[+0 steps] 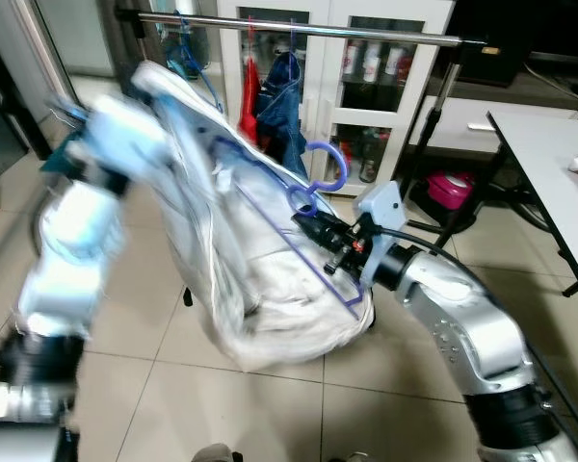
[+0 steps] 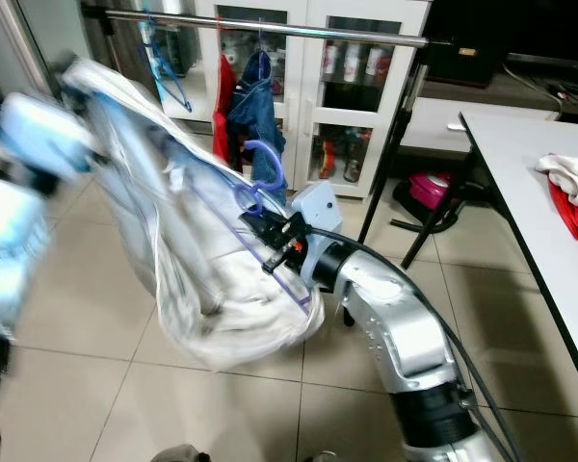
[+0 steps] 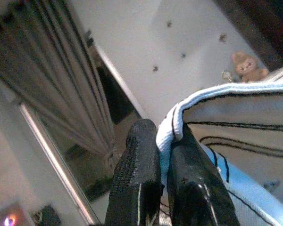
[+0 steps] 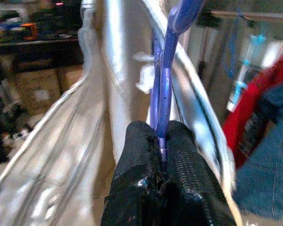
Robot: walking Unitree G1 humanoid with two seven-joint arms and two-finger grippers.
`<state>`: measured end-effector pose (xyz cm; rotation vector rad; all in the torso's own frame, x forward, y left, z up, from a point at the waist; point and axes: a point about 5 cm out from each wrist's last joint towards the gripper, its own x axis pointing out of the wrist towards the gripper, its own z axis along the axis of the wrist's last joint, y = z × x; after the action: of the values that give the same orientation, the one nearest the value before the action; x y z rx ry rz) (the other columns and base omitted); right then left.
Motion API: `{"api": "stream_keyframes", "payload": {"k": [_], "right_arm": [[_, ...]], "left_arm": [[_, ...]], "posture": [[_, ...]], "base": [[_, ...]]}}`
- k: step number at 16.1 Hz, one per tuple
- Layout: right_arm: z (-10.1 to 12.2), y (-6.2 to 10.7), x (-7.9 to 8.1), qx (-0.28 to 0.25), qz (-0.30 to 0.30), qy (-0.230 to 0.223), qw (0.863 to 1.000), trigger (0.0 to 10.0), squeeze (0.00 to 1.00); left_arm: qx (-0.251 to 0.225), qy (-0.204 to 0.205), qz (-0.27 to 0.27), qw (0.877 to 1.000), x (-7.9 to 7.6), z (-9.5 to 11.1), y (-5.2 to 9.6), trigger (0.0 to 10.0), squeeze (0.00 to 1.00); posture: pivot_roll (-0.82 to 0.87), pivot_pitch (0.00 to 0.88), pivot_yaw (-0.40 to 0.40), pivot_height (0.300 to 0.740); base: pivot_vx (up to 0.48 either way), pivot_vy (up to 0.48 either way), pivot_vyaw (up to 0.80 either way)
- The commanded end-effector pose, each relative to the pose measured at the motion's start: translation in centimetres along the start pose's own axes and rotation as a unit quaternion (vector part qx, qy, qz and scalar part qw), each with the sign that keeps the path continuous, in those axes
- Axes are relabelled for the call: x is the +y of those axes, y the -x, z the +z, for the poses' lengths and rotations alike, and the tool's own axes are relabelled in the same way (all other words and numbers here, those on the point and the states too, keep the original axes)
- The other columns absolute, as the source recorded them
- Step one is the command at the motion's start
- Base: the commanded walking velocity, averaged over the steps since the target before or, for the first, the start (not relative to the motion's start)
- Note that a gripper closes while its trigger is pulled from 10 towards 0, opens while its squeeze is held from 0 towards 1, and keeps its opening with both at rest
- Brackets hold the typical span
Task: Hang hanger
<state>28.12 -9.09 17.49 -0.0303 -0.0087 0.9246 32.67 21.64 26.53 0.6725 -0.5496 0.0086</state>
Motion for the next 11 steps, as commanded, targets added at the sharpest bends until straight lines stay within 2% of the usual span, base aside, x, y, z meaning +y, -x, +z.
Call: {"api": "stream_keyframes", "payload": {"k": [1, 2, 3, 4, 5, 6, 7, 8, 9, 10, 11], "right_arm": [[-0.1, 0.7, 0.1, 0.002, 0.011, 0.004, 1.000, 0.0, 0.00], [-0.1, 1.5, 0.2, 0.004, 0.035, 0.005, 0.999, 0.0, 0.00], [0.0, 2.0, 0.2, -0.008, 0.038, -0.013, 0.999, 0.0, 0.00], [0.3, 2.1, 0.2, -0.032, 0.031, -0.044, 0.998, 0.0, 0.00], [0.6, 2.1, -0.2, -0.056, 0.009, -0.068, 0.996, 0.0, 0.00], [1.1, 1.8, -0.7, -0.089, -0.029, -0.097, 0.991, 0.0, 0.00], [1.3, 1.6, -0.9, -0.104, -0.049, -0.111, 0.987, 0.0, 0.00], [1.7, 1.1, -1.4, -0.133, -0.095, -0.145, 0.976, 0.0, 0.00], [1.8, 0.8, -1.8, -0.151, -0.126, -0.169, 0.966, 0.0, 0.00], [1.9, 0.6, -2.0, -0.162, -0.145, -0.185, 0.958, 0.0, 0.00], [1.5, 0.2, -3.0, -0.168, -0.212, -0.203, 0.941, 0.0, 0.00]], "left_arm": [[0.028, 0.000, 0.047, 0.999, 3.1, -0.8, -0.4, 0.0, 0.00], [0.112, 0.000, 0.057, 0.992, 5.1, -4.2, -0.2, 0.0, 0.00], [0.176, 0.024, 0.044, 0.983, 5.2, -6.7, 0.6, 0.0, 0.00], [0.211, 0.048, 0.025, 0.976, 4.2, -8.0, 1.4, 0.0, 0.00], [0.216, 0.103, -0.004, 0.971, 2.2, -8.2, 2.0, 0.0, 0.00], [0.204, 0.165, -0.069, 0.962, -0.8, -7.4, 2.6, 0.0, 0.00], [0.200, 0.183, -0.094, 0.958, -2.0, -7.0, 2.9, 0.0, 0.00], [0.186, 0.215, -0.142, 0.948, -4.7, -6.1, 3.7, 0.0, 0.00], [0.170, 0.237, -0.184, 0.939, -6.6, -5.0, 4.3, 0.0, 0.00], [0.158, 0.251, -0.211, 0.931, -7.8, -4.2, 4.8, 0.0, 0.00], [0.123, 0.289, -0.257, 0.914, -10.4, -1.6, 5.8, 0.0, 0.00]], "posture": [[-0.01, 0.000, 0.023, 0.740], [-0.02, 0.000, 0.030, 0.740], [-0.02, 0.000, 0.035, 0.740], [-0.02, 0.000, 0.040, 0.740], [-0.02, 0.000, 0.041, 0.740], [-0.02, 0.000, 0.040, 0.740], [-0.02, 0.000, 0.039, 0.740], [-0.02, 0.000, 0.036, 0.740], [-0.01, 0.000, 0.031, 0.740], [-0.01, 0.000, 0.031, 0.740], [-0.02, 0.000, 0.030, 0.740]], "base": [[0.000, 0.000, 0.00], [0.000, 0.000, 0.00], [0.000, 0.000, 0.00], [0.000, 0.000, 0.00], [0.000, 0.000, 0.00], [0.000, 0.000, 0.00], [0.000, 0.000, 0.00], [0.000, 0.000, 0.00], [0.000, 0.000, 0.00], [0.000, 0.000, 0.00], [0.000, 0.000, 0.00]]}}
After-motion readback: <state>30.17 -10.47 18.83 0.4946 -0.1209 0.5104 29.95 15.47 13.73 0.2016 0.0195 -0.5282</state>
